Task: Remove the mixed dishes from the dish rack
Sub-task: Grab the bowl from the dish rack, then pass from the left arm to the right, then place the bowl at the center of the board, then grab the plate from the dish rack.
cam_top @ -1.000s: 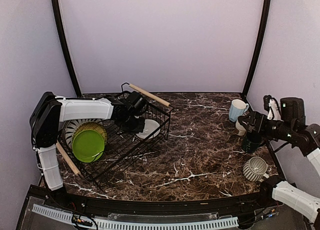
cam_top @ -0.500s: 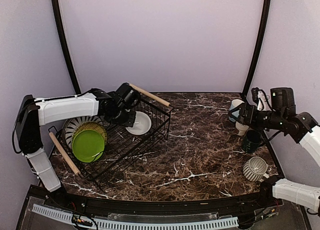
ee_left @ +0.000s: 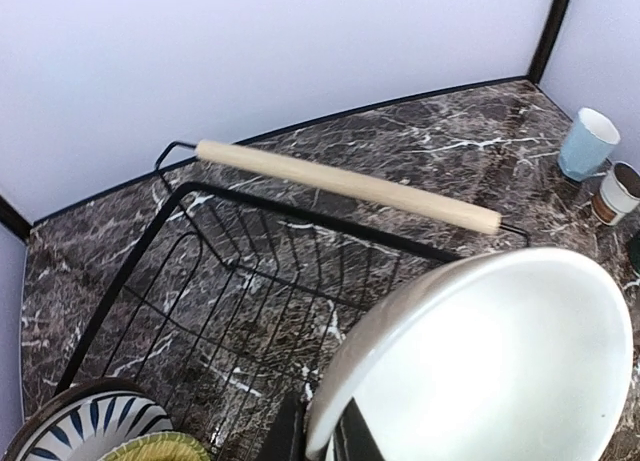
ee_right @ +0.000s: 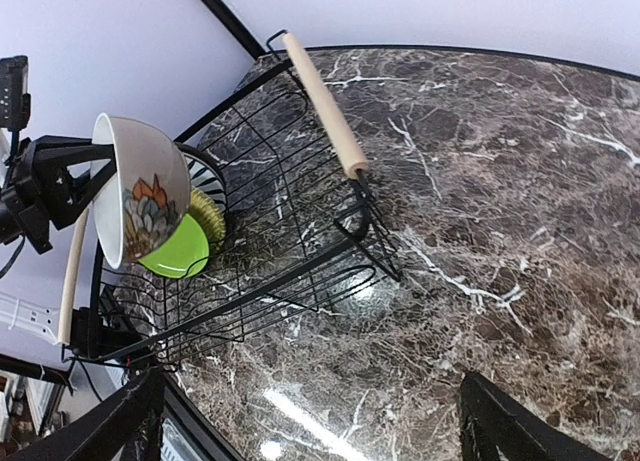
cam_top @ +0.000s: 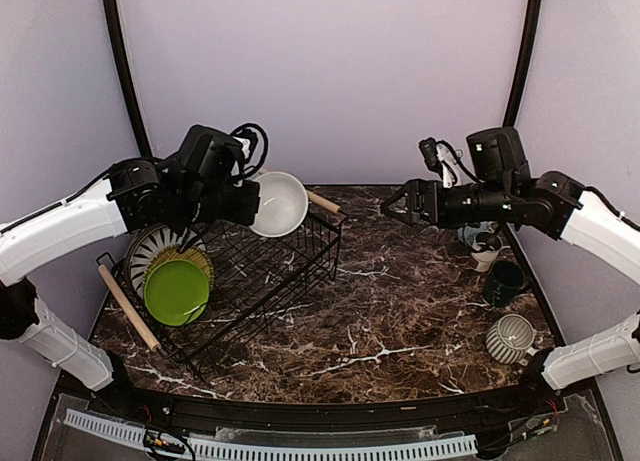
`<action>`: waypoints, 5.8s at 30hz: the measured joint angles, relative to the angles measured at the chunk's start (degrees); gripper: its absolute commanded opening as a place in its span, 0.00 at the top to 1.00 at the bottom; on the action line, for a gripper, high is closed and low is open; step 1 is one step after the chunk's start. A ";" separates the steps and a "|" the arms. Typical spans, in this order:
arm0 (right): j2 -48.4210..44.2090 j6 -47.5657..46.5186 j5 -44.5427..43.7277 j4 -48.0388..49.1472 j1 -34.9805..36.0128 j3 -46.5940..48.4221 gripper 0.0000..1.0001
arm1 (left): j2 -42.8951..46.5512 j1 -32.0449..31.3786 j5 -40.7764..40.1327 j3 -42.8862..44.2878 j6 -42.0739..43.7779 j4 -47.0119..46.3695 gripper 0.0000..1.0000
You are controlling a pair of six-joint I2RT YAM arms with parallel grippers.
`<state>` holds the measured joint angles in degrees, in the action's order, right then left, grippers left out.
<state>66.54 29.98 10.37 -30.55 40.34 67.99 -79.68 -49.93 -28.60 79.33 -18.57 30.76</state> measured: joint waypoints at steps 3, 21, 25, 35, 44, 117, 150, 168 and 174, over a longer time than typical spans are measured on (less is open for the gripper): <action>2.89 -1.31 -1.70 0.57 3.80 3.19 0.02 | -1.99 -5.86 -2.69 3.26 1.44 0.37 0.99; 9.90 -2.89 -12.79 -3.37 12.63 7.21 0.36 | -19.85 -16.48 -8.11 17.77 3.58 3.89 0.99; 13.09 -2.29 -18.05 -6.49 13.64 9.44 0.58 | -21.49 -17.49 -8.11 19.96 3.30 4.94 0.99; 17.81 -2.12 -25.40 -9.31 15.19 10.88 1.00 | -23.06 -17.86 -7.30 21.03 0.85 4.57 0.88; 15.80 -2.27 -26.25 -9.33 14.69 8.66 1.00 | -21.81 -17.86 -6.36 19.39 0.74 2.69 0.34; 37.46 22.56 -12.20 5.14 -23.43 5.14 0.34 | 14.05 -6.21 -2.99 -13.16 -3.28 -5.95 0.11; 3.06 -11.72 10.16 13.46 -21.97 -19.96 0.11 | 3.63 30.69 2.08 -1.57 15.30 25.97 0.28; -3.56 -15.04 11.93 15.39 -21.97 -22.16 0.10 | -0.79 31.43 2.21 -0.57 23.04 24.98 0.59; -3.54 -15.10 12.37 16.31 -21.97 -22.16 0.10 | -0.79 31.47 2.21 0.15 24.20 25.11 0.60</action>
<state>63.00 14.87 22.74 -14.24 18.37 45.82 -80.47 -18.46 -26.39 79.48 5.63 55.88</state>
